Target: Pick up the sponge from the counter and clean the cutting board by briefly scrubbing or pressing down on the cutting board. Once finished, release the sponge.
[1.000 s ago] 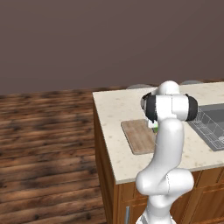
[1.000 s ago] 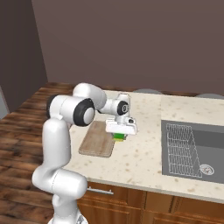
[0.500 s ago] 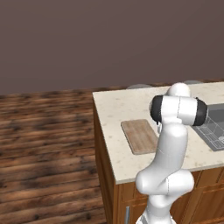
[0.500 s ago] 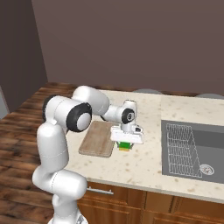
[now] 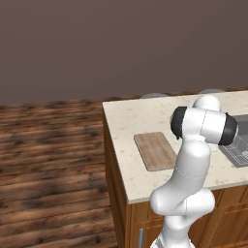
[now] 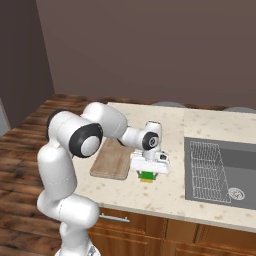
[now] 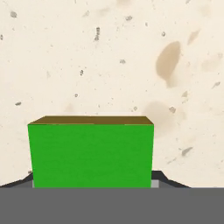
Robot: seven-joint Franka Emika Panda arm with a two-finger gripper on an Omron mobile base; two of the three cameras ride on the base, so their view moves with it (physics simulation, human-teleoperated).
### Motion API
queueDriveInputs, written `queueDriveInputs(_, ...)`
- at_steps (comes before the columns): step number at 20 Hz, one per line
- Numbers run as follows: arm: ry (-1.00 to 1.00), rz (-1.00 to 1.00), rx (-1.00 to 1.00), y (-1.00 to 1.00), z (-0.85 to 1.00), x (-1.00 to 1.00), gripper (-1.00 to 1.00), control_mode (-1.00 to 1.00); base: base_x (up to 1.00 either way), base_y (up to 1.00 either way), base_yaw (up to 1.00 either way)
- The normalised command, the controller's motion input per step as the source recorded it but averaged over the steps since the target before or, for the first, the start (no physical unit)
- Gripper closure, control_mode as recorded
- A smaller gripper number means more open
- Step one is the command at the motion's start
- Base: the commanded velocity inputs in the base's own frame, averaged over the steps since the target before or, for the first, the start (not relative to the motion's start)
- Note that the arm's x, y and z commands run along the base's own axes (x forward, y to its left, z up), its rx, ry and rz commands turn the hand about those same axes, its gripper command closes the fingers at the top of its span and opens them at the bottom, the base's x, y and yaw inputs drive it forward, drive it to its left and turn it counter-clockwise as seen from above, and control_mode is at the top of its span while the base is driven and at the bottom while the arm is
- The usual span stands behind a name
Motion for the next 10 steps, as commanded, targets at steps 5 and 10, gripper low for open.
queueDriveInputs(5, 0.00, 0.00, 0.00, -0.01, -0.13, -0.34, 1.00, -1.00, 0.00, 0.00, 0.00)
queueDriveInputs(10, 0.00, 0.00, 0.00, 0.00, -0.23, -0.26, 1.00, -1.00, 0.00, 0.00, 0.00)
